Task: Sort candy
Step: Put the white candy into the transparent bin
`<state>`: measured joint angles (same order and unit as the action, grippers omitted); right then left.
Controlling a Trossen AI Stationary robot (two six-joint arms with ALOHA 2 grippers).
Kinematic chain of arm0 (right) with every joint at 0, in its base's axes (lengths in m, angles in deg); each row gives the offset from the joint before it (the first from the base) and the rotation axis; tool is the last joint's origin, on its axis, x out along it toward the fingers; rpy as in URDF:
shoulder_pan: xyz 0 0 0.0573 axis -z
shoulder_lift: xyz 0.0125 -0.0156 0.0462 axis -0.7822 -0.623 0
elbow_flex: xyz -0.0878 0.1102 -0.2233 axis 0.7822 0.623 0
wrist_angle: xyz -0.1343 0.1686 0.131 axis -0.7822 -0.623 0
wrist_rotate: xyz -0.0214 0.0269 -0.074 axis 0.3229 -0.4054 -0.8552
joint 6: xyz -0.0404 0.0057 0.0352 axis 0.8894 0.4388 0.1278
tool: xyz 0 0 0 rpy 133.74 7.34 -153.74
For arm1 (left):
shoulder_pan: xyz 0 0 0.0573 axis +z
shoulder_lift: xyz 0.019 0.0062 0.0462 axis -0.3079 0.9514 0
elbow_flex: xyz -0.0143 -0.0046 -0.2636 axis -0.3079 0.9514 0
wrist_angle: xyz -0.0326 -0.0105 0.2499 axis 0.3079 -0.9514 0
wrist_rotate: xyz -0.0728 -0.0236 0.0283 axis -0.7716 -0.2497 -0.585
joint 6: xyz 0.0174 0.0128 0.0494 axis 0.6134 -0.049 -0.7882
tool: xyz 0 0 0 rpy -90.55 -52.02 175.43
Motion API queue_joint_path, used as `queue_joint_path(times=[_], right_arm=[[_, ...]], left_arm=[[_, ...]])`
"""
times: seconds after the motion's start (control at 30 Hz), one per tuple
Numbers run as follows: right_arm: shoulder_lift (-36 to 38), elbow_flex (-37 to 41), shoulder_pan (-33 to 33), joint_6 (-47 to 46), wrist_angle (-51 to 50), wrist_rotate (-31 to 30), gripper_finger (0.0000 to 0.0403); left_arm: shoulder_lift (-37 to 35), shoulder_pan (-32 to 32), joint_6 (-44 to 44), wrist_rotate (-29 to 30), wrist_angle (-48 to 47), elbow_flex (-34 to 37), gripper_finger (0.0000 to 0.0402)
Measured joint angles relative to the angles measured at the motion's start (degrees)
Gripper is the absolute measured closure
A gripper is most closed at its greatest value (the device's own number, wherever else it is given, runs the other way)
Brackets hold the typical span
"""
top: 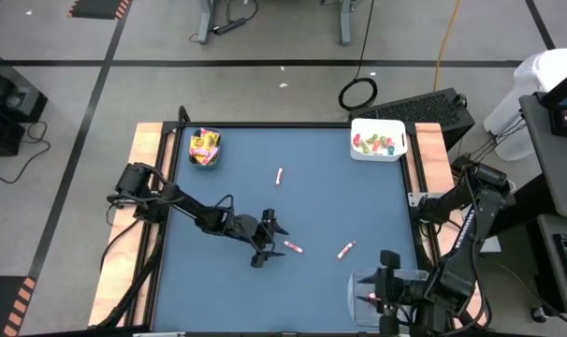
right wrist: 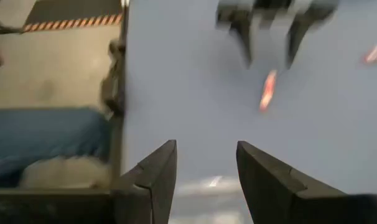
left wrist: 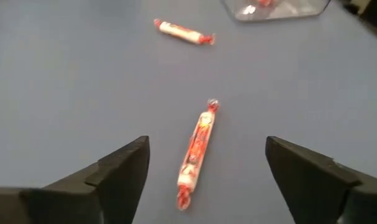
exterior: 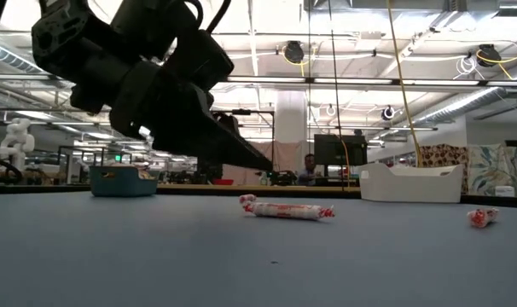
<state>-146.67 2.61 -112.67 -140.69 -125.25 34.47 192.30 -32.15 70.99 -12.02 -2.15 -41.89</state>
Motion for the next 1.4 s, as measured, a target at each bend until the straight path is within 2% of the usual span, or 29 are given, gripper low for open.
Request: queue_joint_path(times=[0.1, 0.2, 0.37, 0.53, 0.77, 0.93, 1.2, 1.4], right_arm=[[0.00, 0.00, 0.00, 6.06, 1.08, -6.95, 0.0245], [-0.02, 0.00, 0.43, 8.85, 1.25, -11.11, 0.0245], [-0.13, 0.00, 1.27, 9.65, 1.30, -12.87, 0.0245], [-1.32, 0.00, 2.36, 11.09, 1.66, -13.03, 0.0245], [-3.82, 0.02, 5.15, 14.32, 2.53, -13.89, 0.0245], [-4.00, 0.02, 5.87, 13.83, 2.95, -11.03, 0.0245], [-4.00, 0.02, 5.44, 13.78, 4.55, -10.78, 0.0245], [-4.00, 0.02, 5.44, 13.76, 4.61, -10.77, 0.0245]], left_arm=[[1.32, -0.05, -0.21, -1.24, 4.55, 0.00, 0.0098], [5.35, -0.07, -0.46, -1.37, 10.89, -0.02, 0.0107], [11.40, -0.02, 0.01, -1.35, 15.18, -0.16, 0.0109], [14.44, 0.12, 0.05, -1.59, 15.74, -1.62, 0.0110], [18.04, 1.39, -0.04, -5.58, 15.96, -4.45, 0.0119], [18.45, 2.36, -0.09, -6.22, 14.48, -4.57, 0.0174], [18.57, 2.51, -1.35, -6.42, 14.32, -4.55, 0.0287], [18.51, 2.49, -1.50, -6.81, 14.41, -4.48, 0.0343]])
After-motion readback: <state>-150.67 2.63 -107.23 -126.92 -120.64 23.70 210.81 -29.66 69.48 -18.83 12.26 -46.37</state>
